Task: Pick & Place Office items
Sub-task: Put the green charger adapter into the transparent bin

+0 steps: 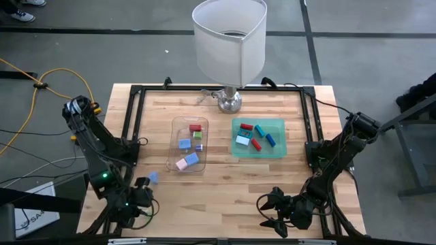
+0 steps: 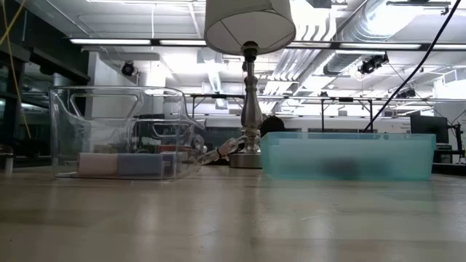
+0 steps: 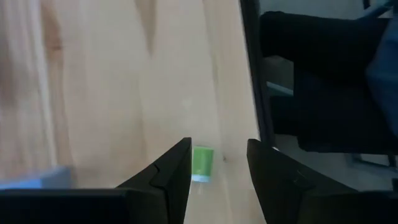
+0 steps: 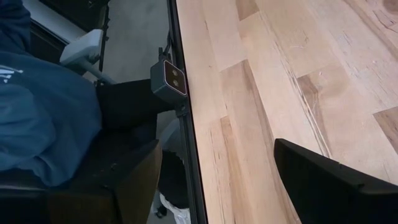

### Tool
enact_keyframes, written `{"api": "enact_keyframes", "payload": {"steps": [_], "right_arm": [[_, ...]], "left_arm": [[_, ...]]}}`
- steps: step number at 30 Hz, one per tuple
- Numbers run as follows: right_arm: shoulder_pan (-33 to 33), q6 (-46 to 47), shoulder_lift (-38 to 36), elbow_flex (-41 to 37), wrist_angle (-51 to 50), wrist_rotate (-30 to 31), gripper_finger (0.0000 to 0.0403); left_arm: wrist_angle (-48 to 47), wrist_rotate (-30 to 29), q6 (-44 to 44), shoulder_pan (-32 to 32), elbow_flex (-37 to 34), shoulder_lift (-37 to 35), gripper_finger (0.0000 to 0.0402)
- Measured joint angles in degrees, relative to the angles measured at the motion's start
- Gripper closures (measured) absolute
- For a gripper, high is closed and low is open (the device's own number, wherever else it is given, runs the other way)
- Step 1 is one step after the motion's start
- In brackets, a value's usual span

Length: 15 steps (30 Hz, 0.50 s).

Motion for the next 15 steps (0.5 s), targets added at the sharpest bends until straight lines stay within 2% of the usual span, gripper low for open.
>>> {"api": "enact_keyframes", "payload": {"steps": [6,15], "right_arm": [[-0.01,-0.02,0.01,0.00,-0.01,0.01,0.0105],[0.00,0.00,0.01,0.00,0.00,0.00,0.0105]], "left_arm": [[-1.10,1.00,-2.76,-4.56,0.13,0.05,0.0256],[-4.66,-5.42,-7.63,-12.42,0.17,2.50,0.0256]]}}
